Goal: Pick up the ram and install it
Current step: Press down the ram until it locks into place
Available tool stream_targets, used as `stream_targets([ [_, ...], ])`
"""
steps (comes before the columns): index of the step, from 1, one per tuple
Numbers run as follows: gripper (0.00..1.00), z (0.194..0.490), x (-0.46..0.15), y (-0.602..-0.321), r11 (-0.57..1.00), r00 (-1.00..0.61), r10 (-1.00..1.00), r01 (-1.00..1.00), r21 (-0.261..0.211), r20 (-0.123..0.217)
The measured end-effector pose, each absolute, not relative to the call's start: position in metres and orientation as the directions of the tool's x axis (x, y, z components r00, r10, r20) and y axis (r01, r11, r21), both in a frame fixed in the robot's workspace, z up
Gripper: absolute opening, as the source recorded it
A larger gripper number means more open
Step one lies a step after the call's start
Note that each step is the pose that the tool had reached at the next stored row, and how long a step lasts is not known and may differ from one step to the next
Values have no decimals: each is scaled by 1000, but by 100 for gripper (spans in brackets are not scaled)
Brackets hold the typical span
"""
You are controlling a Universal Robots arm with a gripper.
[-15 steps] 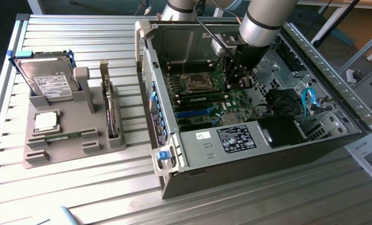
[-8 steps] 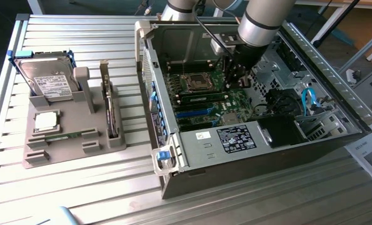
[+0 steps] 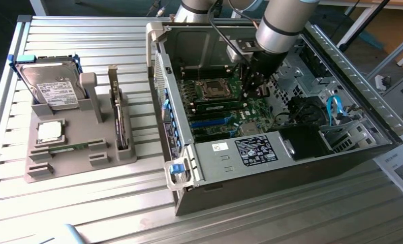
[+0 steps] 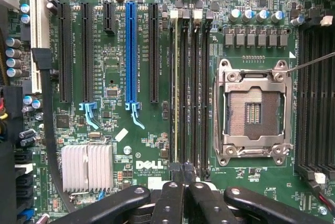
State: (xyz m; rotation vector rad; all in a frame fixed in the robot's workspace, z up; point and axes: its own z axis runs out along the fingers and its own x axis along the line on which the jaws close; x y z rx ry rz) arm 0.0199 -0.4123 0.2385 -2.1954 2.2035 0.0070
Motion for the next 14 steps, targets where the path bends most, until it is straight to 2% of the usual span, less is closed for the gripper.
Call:
stream_targets([
  [14, 10, 235, 20, -412, 4, -3, -1000, -1000, -19, -22],
])
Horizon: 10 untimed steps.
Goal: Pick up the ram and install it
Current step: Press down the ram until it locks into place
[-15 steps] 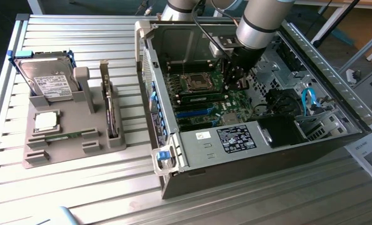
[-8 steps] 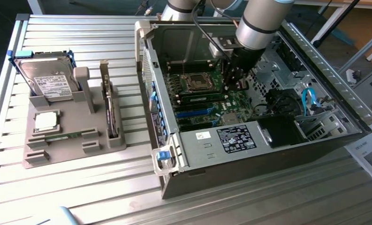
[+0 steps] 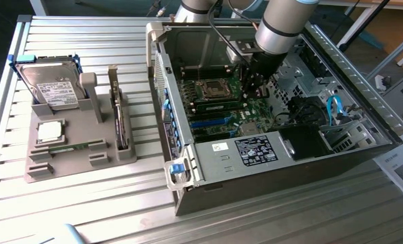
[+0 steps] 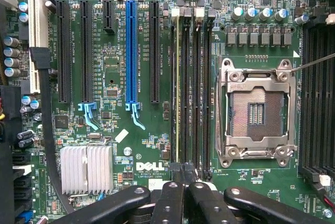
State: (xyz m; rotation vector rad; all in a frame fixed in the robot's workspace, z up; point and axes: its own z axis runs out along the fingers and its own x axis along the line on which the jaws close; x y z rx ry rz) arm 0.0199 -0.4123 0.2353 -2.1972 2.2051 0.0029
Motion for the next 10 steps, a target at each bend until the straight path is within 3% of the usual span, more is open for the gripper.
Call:
stream_targets([
  [10, 10, 232, 20, -412, 4, -3, -1000, -1000, -19, -20],
])
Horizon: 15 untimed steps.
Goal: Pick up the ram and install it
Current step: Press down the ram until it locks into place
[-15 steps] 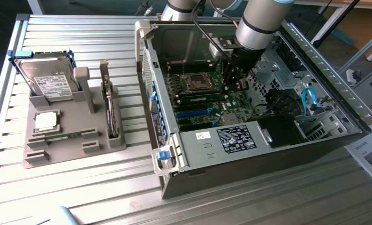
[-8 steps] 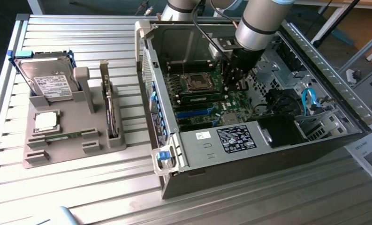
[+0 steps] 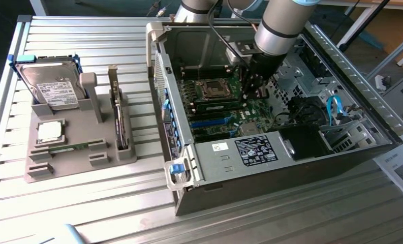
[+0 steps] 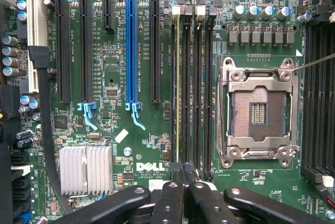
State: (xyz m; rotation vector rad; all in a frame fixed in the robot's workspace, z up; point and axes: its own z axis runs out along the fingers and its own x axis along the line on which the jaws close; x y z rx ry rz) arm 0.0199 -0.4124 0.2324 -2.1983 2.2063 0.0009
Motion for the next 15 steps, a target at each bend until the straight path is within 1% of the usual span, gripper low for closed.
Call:
stream_targets([
  [7, 10, 231, 20, -412, 4, -3, -1000, -1000, -19, -20],
  [15, 10, 242, 20, -412, 4, -3, -1000, -1000, -17, -20],
])
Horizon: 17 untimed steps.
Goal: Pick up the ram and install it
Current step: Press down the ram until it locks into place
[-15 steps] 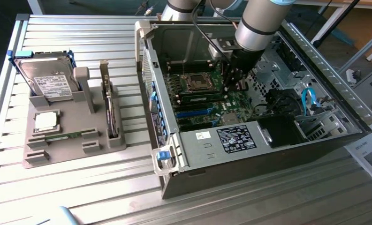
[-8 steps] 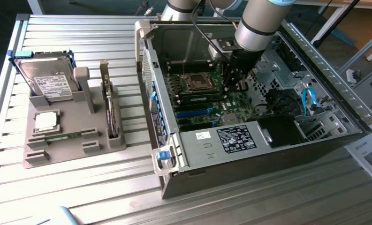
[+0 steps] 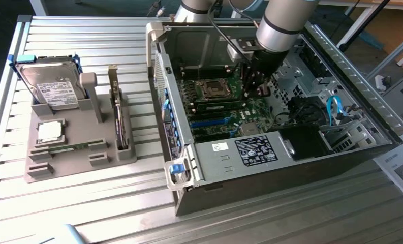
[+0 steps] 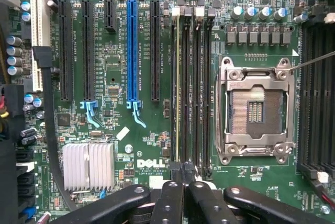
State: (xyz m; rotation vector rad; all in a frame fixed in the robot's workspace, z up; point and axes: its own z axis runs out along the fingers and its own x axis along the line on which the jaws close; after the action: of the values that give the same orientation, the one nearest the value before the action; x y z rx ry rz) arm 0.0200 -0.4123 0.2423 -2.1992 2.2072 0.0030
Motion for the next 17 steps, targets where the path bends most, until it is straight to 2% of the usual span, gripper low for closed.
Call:
stream_targets([
  [6, 10, 244, 18, -412, 4, -3, -1000, -1000, -17, -19],
  [17, 10, 241, -22, -412, 4, -3, -1000, -1000, -19, -19],
])
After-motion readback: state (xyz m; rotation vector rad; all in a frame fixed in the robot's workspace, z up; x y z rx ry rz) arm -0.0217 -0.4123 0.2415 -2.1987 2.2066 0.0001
